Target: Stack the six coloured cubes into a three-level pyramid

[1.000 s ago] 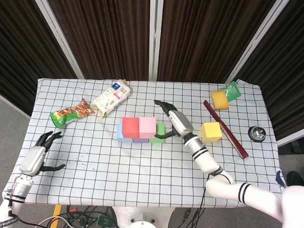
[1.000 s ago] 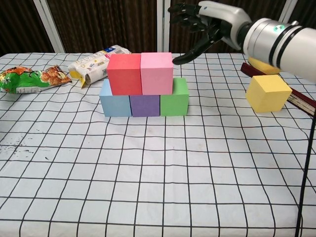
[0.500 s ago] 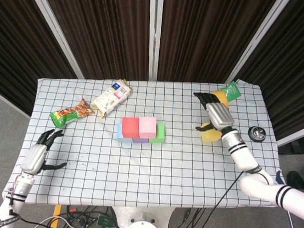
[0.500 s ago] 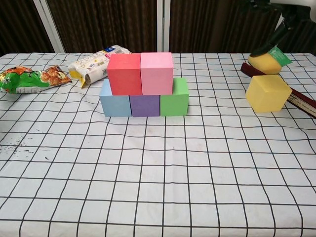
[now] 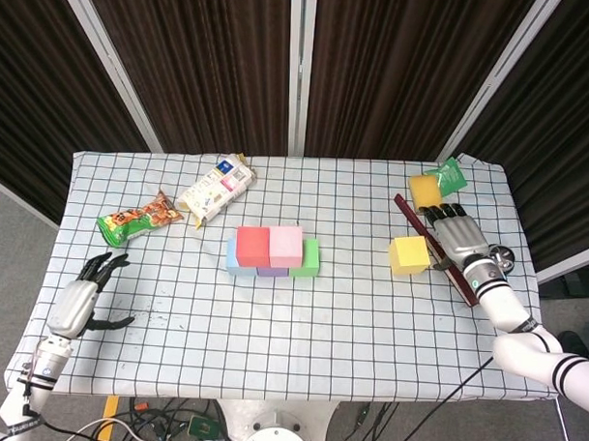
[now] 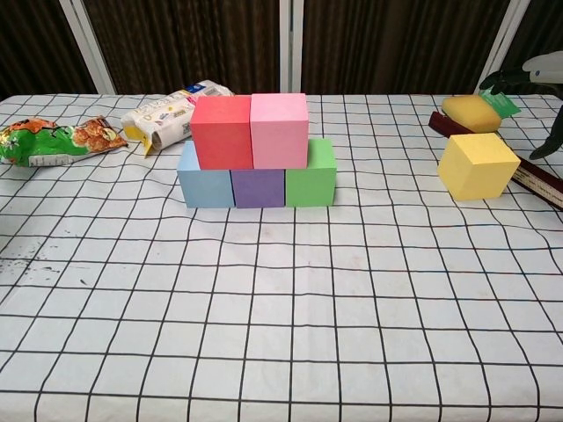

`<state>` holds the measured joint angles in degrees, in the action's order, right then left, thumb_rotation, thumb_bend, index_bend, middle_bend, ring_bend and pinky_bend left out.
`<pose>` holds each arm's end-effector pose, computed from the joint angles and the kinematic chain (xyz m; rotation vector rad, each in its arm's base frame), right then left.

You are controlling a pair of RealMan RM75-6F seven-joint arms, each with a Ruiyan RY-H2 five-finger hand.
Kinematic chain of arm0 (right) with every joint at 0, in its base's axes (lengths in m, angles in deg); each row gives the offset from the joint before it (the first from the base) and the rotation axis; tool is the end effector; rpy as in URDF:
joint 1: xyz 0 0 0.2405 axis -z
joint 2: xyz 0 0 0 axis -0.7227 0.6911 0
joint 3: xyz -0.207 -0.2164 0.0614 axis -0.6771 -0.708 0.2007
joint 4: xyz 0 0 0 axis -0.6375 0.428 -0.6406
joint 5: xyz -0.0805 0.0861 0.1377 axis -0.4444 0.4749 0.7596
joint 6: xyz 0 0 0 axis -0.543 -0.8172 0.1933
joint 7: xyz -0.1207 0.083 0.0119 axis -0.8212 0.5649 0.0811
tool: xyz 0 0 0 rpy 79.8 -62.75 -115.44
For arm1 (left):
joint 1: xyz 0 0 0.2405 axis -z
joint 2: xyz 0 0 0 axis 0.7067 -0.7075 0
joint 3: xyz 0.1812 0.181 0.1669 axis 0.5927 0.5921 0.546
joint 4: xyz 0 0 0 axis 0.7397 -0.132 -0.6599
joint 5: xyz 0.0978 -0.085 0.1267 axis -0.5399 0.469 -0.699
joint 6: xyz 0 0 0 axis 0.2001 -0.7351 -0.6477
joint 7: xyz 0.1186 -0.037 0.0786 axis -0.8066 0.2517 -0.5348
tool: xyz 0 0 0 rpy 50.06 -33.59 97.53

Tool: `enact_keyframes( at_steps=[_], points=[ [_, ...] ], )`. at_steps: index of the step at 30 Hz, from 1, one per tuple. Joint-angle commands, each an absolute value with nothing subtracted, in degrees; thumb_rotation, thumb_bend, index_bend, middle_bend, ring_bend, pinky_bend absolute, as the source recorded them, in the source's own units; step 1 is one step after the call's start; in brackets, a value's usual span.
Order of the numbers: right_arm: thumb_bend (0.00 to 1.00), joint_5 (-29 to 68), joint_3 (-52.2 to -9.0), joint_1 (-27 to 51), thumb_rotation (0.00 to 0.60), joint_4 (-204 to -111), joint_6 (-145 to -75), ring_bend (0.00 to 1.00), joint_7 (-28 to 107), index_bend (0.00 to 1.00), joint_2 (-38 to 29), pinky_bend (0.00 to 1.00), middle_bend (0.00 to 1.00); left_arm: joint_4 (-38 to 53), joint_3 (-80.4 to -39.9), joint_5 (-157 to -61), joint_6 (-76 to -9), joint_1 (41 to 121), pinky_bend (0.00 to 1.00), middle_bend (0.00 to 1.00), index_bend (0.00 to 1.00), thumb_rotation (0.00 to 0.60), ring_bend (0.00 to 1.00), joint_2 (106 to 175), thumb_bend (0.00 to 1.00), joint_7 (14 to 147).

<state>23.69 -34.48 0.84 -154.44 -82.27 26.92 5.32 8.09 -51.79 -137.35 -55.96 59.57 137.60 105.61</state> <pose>-0.2775 -0.4299 0.1218 1.8105 -0.9350 0.4939 -0.3476 0.2385 0.1000 -1.4864 -1.2283 -1.1925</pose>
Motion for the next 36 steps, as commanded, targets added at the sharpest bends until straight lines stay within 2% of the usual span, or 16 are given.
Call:
enact_keyframes(
  at_steps=[1, 11, 16, 21, 26, 30, 36],
  points=[
    [0.00, 21.9, -35.1, 0.4, 0.600, -153.5, -82.1, 0.00, 26.8, 0.00, 4.2, 0.00, 0.09, 8.1, -51.8, -137.3, -56.0, 59.5, 0.03, 0.17, 0.07, 0.600, 0.00, 137.6, 0.00, 105.6],
    [0.00, 15.2, -36.3, 0.8, 0.600, -150.1, -83.0, 0.00, 30.3, 0.00, 0.8, 0.00, 0.13, 7.7, -51.6, -137.3, -56.2, 59.3, 0.03, 0.17, 0.07, 0.600, 0.00, 137.8, 0.00, 106.1],
    [0.00, 12.8, -36.0, 1.6, 0.600, -147.4, -86.5, 0.00, 31.7, 0.00, -2.2, 0.00, 0.19, 7.4, -51.6, -137.1, -56.3, 59.1, 0.03, 0.17, 0.07, 0.600, 0.00, 137.8, 0.00, 106.3],
    [0.02, 11.3, -35.7, 2.4, 0.600, -145.5, -89.4, 0.03, 32.2, 0.00, -3.9, 0.00, 0.44, 7.1, -51.6, -137.1, -56.3, 59.0, 0.03, 0.17, 0.07, 0.600, 0.00, 138.0, 0.00, 106.8],
    [0.09, 11.2, -35.1, 2.7, 0.600, -148.2, -90.0, 0.09, 32.1, 0.00, -2.0, 0.00, 0.55, 6.6, -51.6, -137.2, -56.6, 59.0, 0.03, 0.17, 0.07, 0.600, 0.00, 138.4, 0.00, 107.3],
    [0.11, 11.9, -32.7, 2.5, 0.600, -153.7, -92.1, 0.10, 31.9, 0.00, 1.6, 0.00, 0.58, 6.2, -51.7, -137.2, -56.8, 59.0, 0.03, 0.17, 0.07, 0.600, 0.00, 138.6, 0.00, 107.6],
    [0.10, 17.3, -25.1, -1.0, 0.600, -165.9, -93.2, 0.10, 28.3, 0.00, 9.2, 0.00, 0.58, 5.9, -52.0, -137.4, -57.3, 59.1, 0.03, 0.17, 0.07, 0.600, 0.00, 138.6, 0.00, 107.0]
  ],
)
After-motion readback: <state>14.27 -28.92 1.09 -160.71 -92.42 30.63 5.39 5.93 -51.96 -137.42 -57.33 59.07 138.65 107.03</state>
